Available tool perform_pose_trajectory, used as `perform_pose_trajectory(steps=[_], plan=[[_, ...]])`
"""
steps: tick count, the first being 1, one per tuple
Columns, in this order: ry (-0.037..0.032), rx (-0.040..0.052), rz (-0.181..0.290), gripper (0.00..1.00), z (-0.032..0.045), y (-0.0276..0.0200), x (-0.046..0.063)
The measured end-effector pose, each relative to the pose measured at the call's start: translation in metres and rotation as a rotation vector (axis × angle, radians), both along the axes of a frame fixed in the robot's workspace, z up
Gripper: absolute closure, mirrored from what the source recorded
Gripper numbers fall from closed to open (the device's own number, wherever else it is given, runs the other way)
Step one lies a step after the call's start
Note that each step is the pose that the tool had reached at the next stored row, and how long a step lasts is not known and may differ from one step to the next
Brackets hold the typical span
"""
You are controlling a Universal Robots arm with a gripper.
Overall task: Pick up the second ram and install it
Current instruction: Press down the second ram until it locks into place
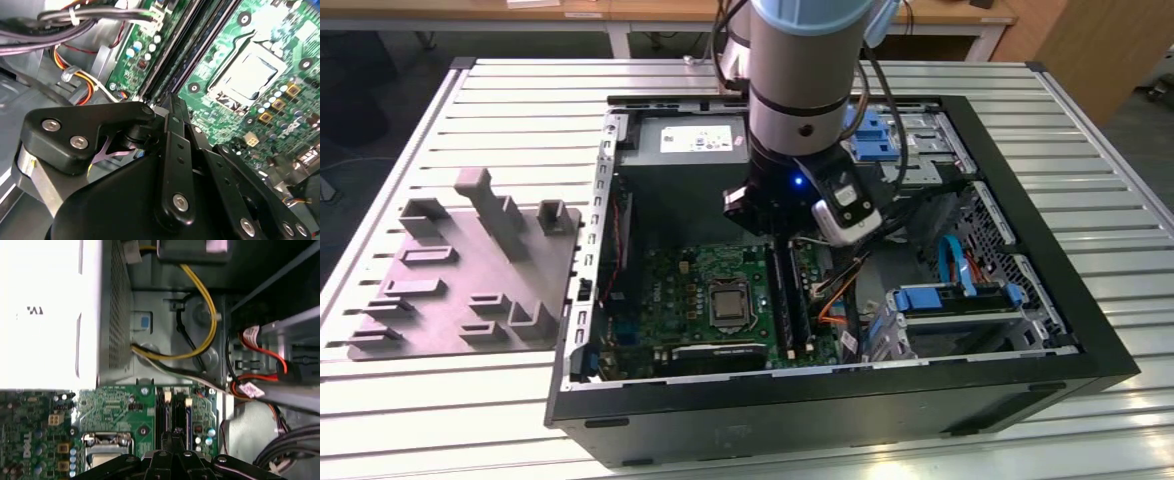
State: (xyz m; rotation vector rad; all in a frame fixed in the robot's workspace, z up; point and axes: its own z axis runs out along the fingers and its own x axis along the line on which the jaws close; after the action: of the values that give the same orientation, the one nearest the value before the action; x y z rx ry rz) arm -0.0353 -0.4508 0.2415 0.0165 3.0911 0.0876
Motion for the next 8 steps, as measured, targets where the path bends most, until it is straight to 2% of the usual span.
perform_pose_trajectory(steps=[4, 8], plan=[[0.0, 0.0001, 0.0, 0.9, -0.0045, 0.0074, 0.0], [0.0, 0.0, 0.0, 0.9, -0.0089, 0.0108, 0.0001]])
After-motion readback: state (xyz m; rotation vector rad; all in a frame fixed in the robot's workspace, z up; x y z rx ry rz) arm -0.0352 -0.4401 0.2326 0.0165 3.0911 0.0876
